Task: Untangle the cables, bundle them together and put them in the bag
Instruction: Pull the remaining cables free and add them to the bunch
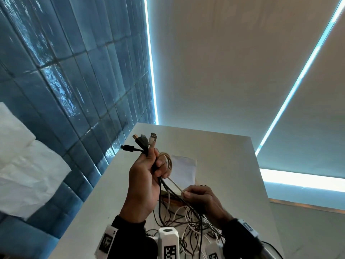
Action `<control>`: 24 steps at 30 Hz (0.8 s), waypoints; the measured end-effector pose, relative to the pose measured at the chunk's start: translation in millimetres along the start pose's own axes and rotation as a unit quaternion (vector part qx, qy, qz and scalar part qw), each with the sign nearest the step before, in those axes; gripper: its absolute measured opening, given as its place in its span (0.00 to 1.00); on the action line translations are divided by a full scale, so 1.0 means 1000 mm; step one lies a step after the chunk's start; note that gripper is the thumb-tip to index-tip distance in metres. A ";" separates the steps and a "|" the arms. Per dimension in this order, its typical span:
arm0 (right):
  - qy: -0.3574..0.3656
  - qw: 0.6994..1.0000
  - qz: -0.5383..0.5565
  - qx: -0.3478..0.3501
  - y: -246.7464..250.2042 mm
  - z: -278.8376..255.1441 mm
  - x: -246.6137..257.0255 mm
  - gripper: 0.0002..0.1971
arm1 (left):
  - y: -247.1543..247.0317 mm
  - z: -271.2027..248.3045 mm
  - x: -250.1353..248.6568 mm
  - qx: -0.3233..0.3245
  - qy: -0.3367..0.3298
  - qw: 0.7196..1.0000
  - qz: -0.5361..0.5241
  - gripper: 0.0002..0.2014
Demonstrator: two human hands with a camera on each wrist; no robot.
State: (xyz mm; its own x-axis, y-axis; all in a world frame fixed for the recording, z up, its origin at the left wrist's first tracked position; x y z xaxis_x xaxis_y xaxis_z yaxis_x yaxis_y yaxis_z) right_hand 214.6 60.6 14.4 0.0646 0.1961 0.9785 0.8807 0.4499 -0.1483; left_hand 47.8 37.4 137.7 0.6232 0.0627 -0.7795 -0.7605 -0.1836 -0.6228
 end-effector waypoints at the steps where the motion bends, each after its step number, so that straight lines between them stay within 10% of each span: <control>1: -0.007 1.000 -0.005 -0.004 0.002 0.000 -0.003 0.11 | 0.000 0.000 0.000 -0.002 -0.001 1.000 0.011 0.10; 15: -0.106 0.990 -0.034 -0.085 0.020 -0.009 -0.045 0.18 | 0.000 -0.004 -0.006 0.005 -0.019 0.998 0.063 0.13; 24: 0.064 0.986 0.064 -0.140 0.004 0.005 0.030 0.06 | -0.001 0.002 0.005 -0.026 0.004 0.996 0.087 0.14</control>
State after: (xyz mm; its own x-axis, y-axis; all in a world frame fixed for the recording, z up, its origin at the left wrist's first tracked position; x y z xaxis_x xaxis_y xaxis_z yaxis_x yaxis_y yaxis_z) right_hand 218.1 72.7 42.8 0.2260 0.1159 0.9672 0.9554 0.1672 -0.2433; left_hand 51.1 40.3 134.6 0.4843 0.0184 -0.8747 -0.8467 -0.2420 -0.4739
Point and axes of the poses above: each hand's wrist, its own z-axis towards the middle knuckle, its own y-axis out of the back of the hand, x = y × z, the point moved 1 cm from there along z, towards the middle knuckle, and after that the axes turned 2 degrees about -x, right-handed, at the moved point
